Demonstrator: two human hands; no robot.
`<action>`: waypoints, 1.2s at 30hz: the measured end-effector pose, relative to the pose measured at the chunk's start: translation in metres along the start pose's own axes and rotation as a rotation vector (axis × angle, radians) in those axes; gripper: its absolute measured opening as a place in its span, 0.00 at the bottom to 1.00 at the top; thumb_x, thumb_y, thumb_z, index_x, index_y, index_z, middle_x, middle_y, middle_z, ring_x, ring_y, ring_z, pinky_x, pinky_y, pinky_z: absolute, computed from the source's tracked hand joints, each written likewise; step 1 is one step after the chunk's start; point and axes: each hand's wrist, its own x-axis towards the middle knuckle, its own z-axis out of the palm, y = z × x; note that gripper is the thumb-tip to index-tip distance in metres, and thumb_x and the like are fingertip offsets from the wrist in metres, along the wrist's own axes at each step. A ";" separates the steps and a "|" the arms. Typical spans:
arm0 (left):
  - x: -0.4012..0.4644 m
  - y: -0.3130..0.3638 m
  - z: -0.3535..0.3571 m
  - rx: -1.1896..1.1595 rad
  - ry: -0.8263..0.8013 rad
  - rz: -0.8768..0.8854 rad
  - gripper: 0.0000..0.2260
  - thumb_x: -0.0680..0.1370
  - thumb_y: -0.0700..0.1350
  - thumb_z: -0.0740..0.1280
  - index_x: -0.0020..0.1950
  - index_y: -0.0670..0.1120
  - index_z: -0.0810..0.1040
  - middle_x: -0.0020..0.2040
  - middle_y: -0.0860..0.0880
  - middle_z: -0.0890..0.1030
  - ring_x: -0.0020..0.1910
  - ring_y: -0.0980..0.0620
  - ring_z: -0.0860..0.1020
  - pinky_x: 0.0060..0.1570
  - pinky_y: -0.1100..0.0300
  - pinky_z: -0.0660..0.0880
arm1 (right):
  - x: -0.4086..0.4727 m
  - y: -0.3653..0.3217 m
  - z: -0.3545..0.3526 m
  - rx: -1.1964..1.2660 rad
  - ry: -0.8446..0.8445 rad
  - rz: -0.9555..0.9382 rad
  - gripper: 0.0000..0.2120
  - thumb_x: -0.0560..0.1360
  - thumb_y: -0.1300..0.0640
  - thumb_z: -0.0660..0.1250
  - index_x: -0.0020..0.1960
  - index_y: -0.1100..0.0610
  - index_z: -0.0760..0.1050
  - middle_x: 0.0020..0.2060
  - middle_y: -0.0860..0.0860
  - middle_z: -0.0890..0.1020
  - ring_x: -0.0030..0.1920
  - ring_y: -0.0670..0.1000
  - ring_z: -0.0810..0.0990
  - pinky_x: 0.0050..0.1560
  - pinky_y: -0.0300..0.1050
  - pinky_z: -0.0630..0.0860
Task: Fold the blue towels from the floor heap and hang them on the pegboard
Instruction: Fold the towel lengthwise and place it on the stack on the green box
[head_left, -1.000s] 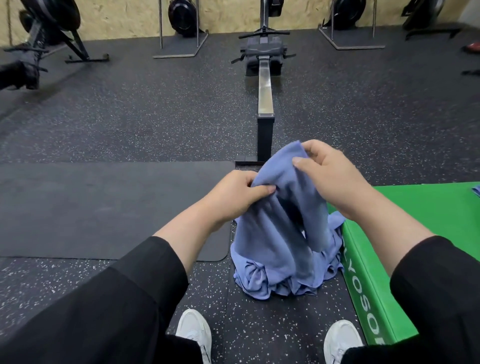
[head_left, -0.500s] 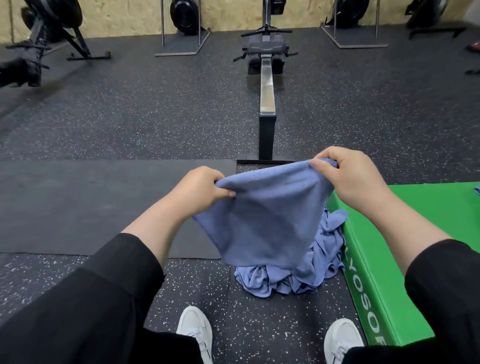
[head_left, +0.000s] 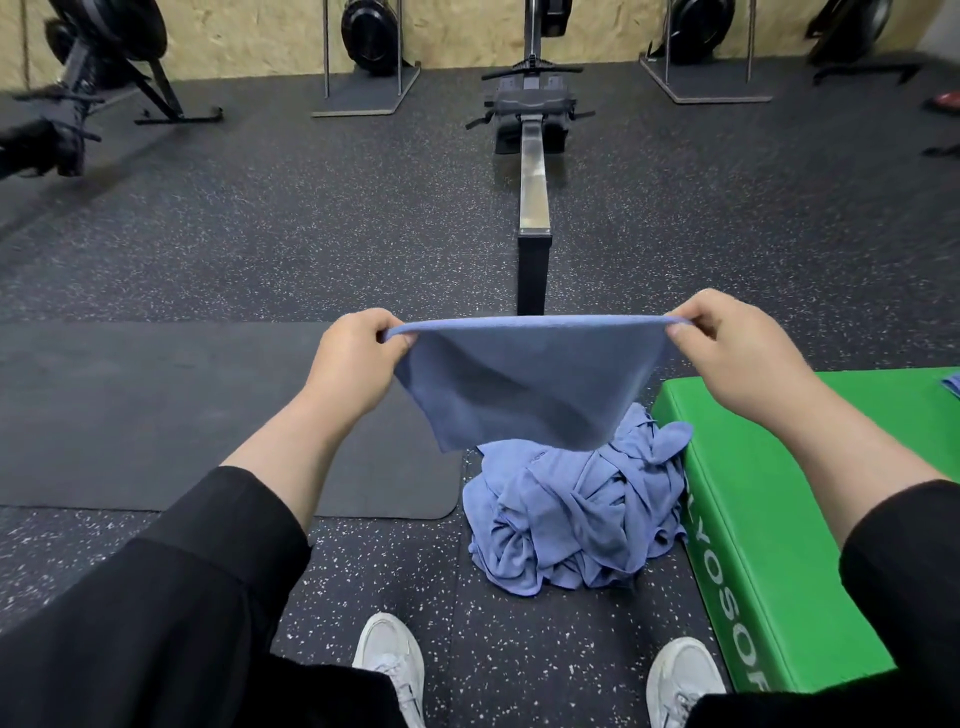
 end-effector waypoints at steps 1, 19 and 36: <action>0.001 0.000 0.000 -0.015 0.014 0.003 0.07 0.81 0.44 0.66 0.44 0.47 0.80 0.36 0.53 0.77 0.34 0.55 0.71 0.33 0.59 0.65 | 0.000 -0.001 -0.002 0.030 0.016 0.018 0.04 0.81 0.56 0.64 0.47 0.53 0.76 0.37 0.48 0.80 0.37 0.47 0.75 0.37 0.40 0.67; 0.013 0.017 0.049 -0.851 -0.026 -0.512 0.07 0.78 0.43 0.73 0.44 0.46 0.77 0.40 0.43 0.79 0.32 0.48 0.75 0.36 0.56 0.74 | 0.018 0.021 0.026 0.534 -0.034 0.367 0.08 0.78 0.61 0.65 0.43 0.63 0.81 0.36 0.57 0.80 0.38 0.53 0.76 0.44 0.55 0.78; -0.020 0.098 0.104 -0.544 -0.018 -0.106 0.04 0.76 0.46 0.73 0.41 0.50 0.84 0.35 0.55 0.84 0.34 0.58 0.77 0.39 0.61 0.76 | 0.023 -0.033 0.062 0.631 -0.168 0.319 0.12 0.76 0.60 0.65 0.44 0.72 0.76 0.33 0.64 0.75 0.37 0.51 0.75 0.49 0.62 0.83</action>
